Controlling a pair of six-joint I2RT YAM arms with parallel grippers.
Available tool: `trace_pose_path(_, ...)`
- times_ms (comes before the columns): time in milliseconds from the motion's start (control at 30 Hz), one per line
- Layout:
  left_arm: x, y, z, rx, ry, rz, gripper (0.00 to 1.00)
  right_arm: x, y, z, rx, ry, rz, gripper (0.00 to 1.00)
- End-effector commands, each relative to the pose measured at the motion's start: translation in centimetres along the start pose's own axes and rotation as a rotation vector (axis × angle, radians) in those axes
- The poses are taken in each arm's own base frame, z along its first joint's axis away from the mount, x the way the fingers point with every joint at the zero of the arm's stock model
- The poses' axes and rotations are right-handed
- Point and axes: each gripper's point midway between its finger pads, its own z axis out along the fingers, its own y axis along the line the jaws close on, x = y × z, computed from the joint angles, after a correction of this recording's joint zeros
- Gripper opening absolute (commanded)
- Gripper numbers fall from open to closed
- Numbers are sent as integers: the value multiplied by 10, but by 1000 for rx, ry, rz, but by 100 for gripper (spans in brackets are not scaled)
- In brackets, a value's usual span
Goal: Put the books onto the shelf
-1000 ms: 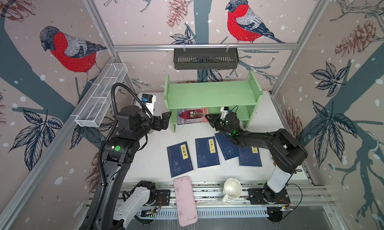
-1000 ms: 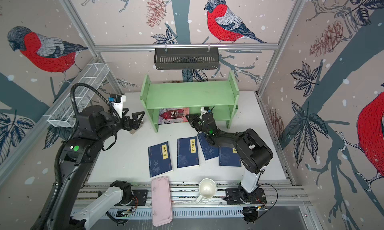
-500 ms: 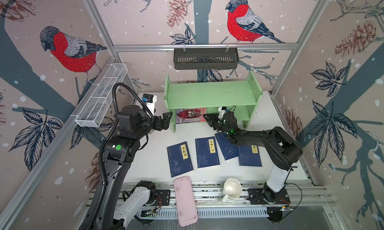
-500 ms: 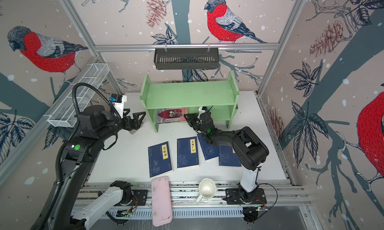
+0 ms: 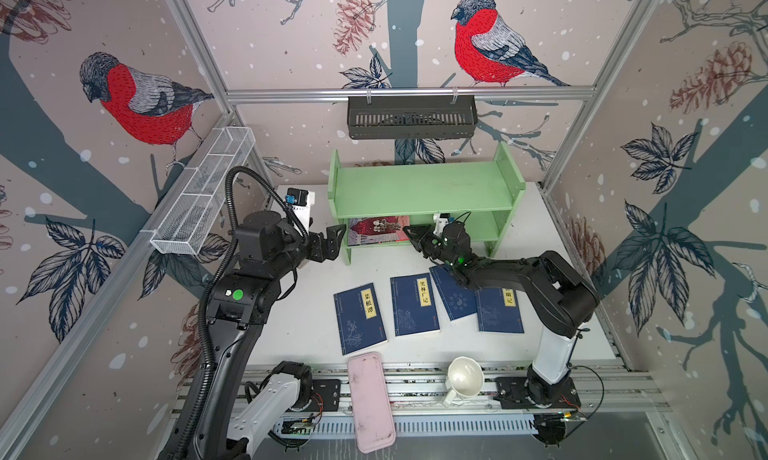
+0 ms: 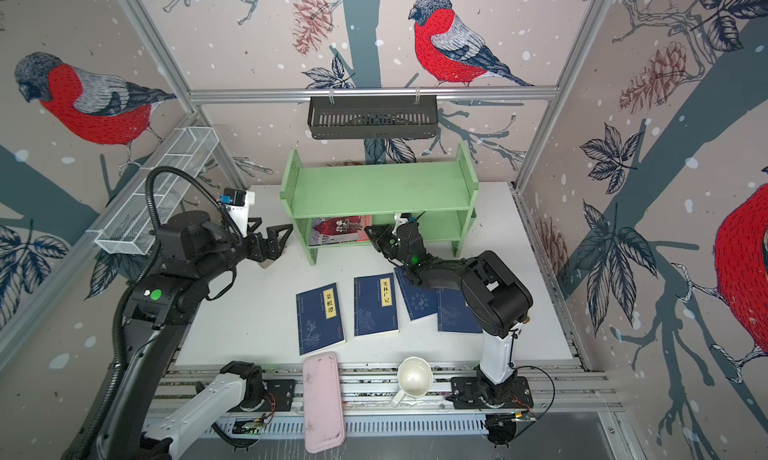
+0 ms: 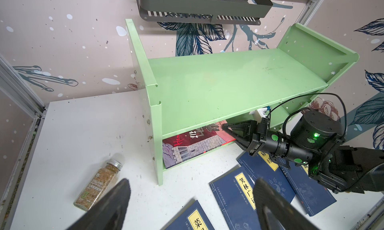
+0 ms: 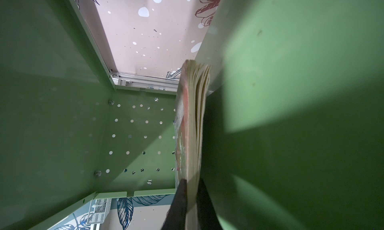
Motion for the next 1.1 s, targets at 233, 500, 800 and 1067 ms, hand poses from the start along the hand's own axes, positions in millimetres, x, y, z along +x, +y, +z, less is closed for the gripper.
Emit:
trace_pose_path(233,-4,-1,0,9,-17,6,93,2,5,-4,55,-9,-61,49)
trace_pose_path(500,-3,-3,-1,15,-18,-1,93,-5,-6,-18,124,-47,-67,56)
trace_pose_path(800,-1,-1,0,7,-13,4,94,-11,-5,-25,141,-66,-86,54)
trace_pose_path(1067,3,1,2,0,-3,5,94,-6,-2,-28,138,-41,-117,42)
